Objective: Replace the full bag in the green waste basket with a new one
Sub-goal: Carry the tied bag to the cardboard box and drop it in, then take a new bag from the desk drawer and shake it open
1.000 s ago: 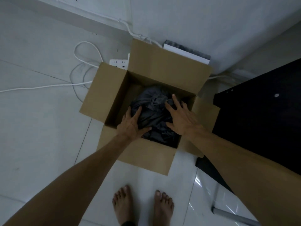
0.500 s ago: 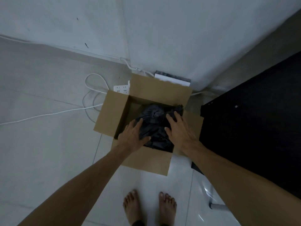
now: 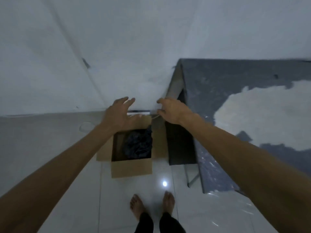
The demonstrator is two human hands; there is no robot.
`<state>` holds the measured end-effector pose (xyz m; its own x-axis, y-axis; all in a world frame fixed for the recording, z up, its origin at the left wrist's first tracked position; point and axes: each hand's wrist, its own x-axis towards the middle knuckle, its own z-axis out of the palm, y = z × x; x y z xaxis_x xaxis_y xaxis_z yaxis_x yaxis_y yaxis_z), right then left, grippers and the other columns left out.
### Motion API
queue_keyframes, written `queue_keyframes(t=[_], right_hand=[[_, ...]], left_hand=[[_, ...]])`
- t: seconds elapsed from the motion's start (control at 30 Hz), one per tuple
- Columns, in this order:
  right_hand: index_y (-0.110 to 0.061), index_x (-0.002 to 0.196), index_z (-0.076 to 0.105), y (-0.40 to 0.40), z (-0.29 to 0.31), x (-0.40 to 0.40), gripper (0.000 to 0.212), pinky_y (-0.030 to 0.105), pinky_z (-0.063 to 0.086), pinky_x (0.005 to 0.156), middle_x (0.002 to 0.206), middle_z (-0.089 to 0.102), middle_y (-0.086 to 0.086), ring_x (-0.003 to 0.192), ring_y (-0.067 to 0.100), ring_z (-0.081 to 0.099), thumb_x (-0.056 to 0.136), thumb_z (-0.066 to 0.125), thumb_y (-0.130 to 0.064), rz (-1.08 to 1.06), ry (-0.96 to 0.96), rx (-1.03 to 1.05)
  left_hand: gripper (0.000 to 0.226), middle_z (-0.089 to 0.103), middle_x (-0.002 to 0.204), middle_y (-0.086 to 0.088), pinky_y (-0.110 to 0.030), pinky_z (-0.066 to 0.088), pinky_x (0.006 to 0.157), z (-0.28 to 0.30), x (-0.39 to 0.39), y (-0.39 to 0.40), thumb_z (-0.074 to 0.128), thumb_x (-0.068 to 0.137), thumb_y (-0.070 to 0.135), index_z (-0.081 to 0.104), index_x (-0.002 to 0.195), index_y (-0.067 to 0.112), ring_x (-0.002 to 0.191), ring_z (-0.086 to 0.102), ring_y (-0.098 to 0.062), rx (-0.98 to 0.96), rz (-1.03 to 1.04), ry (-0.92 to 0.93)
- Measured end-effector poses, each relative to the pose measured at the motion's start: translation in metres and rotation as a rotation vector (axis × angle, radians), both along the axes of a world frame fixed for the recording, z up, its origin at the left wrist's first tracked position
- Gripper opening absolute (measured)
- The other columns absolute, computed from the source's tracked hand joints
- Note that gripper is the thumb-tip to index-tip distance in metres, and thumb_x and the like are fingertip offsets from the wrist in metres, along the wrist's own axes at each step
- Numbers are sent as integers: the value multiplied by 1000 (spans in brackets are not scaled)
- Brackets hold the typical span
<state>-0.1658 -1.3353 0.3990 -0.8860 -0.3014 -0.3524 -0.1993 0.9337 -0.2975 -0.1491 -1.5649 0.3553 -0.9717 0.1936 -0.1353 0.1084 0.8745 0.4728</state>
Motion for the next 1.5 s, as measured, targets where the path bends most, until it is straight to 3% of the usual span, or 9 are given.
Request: queue_keyframes(t=[0.23,0.4,0.47,0.7,0.83,0.97,1.03,1.23,1.5], right_hand=[[-13,141,45,138,159,72,49,44,44,100,136,50,16,126,34,47,98,47,-36,-134,204,103],[-17,144,41,273,192,195,50,44,46,98,140,47,11,124,30,47,100,43,-41,-325,190,186],[-19,145,39,334,194,256,50,43,46,97,141,46,10,124,29,47,100,44,-41,-426,151,235],[-18,141,46,518,219,443,50,40,46,97,135,51,12,121,32,50,94,52,-33,-750,139,238],[-17,137,46,597,230,523,49,43,47,94,129,52,13,118,32,52,94,52,-38,-853,138,255],[-15,133,50,660,227,580,46,45,48,94,130,54,11,118,29,54,94,52,-39,-927,147,253],[-15,135,48,686,221,600,48,46,48,96,134,53,10,121,28,53,94,52,-39,-947,157,229],[-21,142,43,775,185,627,52,44,46,101,140,50,6,127,24,49,95,51,-41,-936,105,229],[-20,145,40,919,134,581,52,43,46,98,141,47,7,128,25,47,97,48,-39,-822,42,171]], left_hand=[[75,40,153,-9,-45,36,107,164,-1,116,55,87,62,37,149,23,139,36,-28,-195,-349,173],[78,45,150,1,-37,40,108,204,46,237,57,83,67,41,148,25,135,43,-22,-30,-478,62],[82,44,151,-1,-41,41,108,208,72,294,53,82,71,40,148,24,136,43,-23,-35,-554,47],[71,41,152,-4,-35,34,110,215,215,512,55,90,56,38,149,21,137,41,-22,-14,-781,19],[74,42,151,-5,-29,35,106,219,297,623,55,89,58,38,149,18,135,43,-22,17,-909,-51],[68,48,146,-7,-33,39,107,215,351,708,60,90,51,44,145,14,132,47,-25,35,-953,-101],[76,48,147,-6,-38,39,110,203,363,743,57,86,62,43,146,17,134,46,-24,24,-963,-127],[68,46,147,-9,-35,40,106,164,363,843,58,92,49,40,148,14,132,46,-25,-21,-913,-134],[74,41,150,-15,-41,38,111,86,324,980,61,91,44,35,149,5,134,43,-31,-23,-743,-166]])
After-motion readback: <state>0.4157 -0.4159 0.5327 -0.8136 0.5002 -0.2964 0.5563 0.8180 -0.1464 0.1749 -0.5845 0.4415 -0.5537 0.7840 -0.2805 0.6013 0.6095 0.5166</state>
